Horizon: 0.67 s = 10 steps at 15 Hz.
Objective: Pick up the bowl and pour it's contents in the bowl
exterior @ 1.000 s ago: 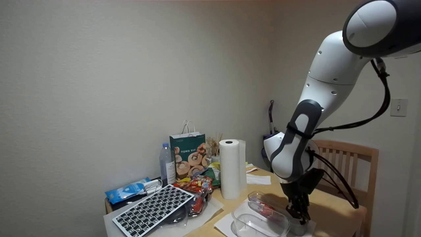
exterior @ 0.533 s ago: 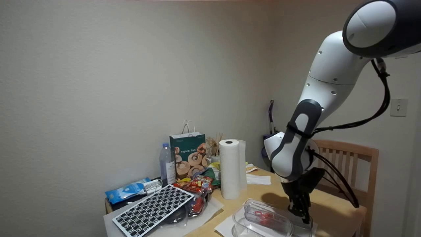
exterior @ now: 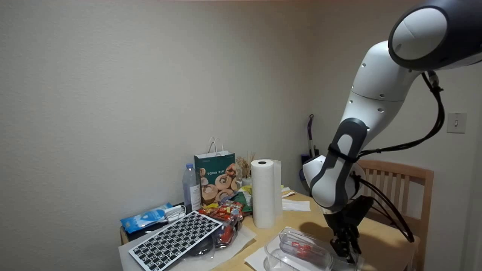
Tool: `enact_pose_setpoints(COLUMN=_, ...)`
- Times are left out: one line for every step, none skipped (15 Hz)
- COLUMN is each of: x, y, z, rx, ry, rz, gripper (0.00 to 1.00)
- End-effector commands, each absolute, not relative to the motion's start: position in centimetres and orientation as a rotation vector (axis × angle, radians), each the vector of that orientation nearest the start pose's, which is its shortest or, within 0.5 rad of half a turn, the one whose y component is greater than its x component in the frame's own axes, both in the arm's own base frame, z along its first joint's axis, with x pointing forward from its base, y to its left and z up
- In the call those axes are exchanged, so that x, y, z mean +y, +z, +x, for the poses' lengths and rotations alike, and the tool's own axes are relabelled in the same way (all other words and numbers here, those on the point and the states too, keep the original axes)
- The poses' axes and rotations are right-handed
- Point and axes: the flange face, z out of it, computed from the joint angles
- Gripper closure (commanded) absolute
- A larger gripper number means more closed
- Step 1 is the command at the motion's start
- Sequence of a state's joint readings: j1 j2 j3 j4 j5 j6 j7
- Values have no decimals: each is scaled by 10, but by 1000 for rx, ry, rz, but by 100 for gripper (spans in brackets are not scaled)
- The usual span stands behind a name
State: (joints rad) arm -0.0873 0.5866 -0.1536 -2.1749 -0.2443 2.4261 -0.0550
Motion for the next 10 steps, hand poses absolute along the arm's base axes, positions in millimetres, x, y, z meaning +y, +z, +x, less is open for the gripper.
enact_pose_setpoints(x=-128, y=93, z=493, rx=-73, ry=623, rz=-3232, gripper=64)
enact_pose_setpoints(x=-128, y=93, z=493, rx=-70, ry=624, rz=-3234, gripper=64)
enact_pose_setpoints(x=-128, y=93, z=494, rx=-65, ry=626, rz=-3234, gripper=70)
enact_pose_setpoints(x=-127, y=92, z=494, rx=-60, ry=628, rz=-3232, gripper=77)
enact_pose_setpoints(x=-127, y=93, z=494, rx=-60, ry=627, rz=-3231, gripper=84)
enact_pose_setpoints(x=-126, y=93, z=494, rx=-61, ry=626, rz=-3231, gripper=91)
enact_pose_setpoints(x=-127, y=93, z=494, rx=-59, ry=627, rz=-3234, gripper=98)
enact_pose_setpoints(x=-127, y=94, z=495, rx=-59, ry=623, rz=-3236, gripper=98)
enact_pose_setpoints(x=-127, y=95, z=496, rx=-60, ry=621, rz=-3245, gripper=96)
enact_pose_setpoints(x=-127, y=98, z=497, rx=-60, ry=622, rz=-3254, gripper=96)
